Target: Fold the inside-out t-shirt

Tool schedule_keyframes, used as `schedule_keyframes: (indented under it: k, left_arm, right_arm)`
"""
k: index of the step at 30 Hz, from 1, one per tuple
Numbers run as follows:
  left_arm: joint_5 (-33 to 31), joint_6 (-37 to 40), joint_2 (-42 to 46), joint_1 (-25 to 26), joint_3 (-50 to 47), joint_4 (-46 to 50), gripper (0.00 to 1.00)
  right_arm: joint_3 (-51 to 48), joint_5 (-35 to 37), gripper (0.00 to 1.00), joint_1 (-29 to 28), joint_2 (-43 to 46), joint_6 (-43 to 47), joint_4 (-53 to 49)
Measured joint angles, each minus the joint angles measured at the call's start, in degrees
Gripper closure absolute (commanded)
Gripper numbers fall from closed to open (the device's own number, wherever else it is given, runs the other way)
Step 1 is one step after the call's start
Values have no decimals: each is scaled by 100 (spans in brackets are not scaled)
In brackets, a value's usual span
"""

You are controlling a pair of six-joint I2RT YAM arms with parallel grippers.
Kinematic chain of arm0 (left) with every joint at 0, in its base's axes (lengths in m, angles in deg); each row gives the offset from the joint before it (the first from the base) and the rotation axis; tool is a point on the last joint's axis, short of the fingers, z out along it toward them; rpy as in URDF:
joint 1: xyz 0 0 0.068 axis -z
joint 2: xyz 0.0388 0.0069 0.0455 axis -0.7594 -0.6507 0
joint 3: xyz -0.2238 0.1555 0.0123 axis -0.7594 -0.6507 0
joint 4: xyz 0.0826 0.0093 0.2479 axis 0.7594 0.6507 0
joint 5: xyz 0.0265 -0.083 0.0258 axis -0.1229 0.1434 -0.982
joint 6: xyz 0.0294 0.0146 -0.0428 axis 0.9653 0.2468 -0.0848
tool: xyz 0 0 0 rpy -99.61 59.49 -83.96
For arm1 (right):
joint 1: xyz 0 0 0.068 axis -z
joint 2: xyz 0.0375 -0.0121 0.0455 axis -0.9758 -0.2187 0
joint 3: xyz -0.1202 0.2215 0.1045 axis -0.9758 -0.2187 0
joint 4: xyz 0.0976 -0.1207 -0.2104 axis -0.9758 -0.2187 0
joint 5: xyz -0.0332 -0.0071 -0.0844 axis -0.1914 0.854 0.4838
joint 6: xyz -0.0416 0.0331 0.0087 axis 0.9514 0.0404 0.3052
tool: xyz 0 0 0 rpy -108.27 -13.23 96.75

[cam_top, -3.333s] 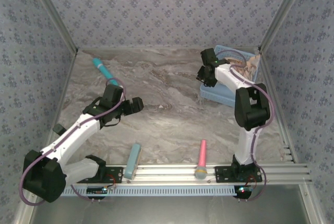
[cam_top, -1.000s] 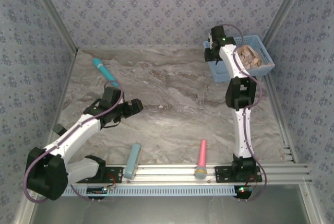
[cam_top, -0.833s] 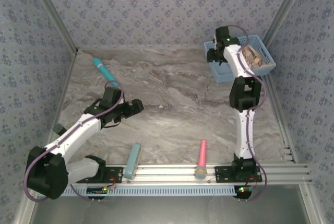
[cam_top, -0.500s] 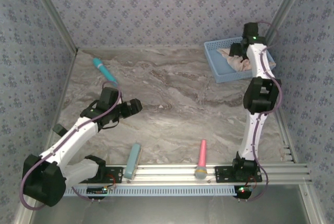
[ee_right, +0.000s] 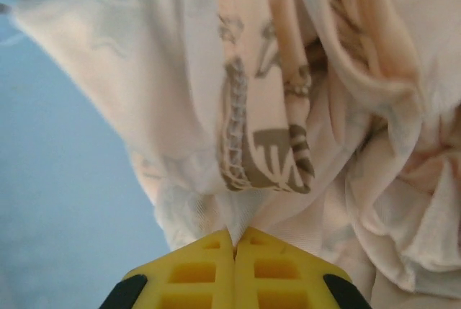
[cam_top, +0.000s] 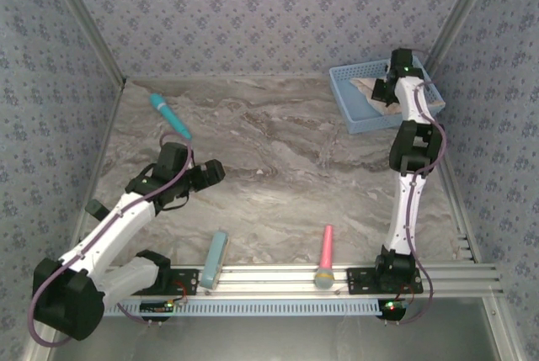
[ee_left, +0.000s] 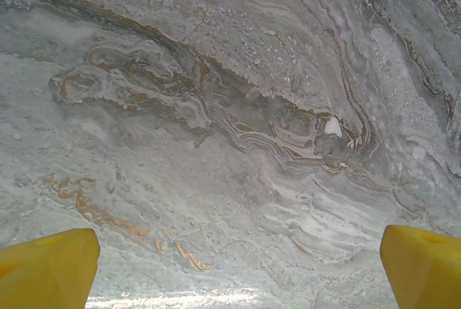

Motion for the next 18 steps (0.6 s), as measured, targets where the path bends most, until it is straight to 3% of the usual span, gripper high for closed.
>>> schedule_keyframes:
  k: [4, 10, 17, 18]
  left_arm:
    - [-68, 22, 59, -2, 0, -2, 0]
    - [-9, 70, 70, -9, 127, 0, 0]
    - [168, 236, 328, -129, 444, 28, 0]
    - [201, 260, 424, -192, 452, 48, 0]
  right_arm:
    - [2, -221, 100, -22, 487, -26, 81]
    - [-33, -295, 100, -374, 2070, -24, 321]
    - [295, -247, 100, -1753, 3635, 343, 396]
    - [240, -232, 89, -2116, 3821, 459, 372]
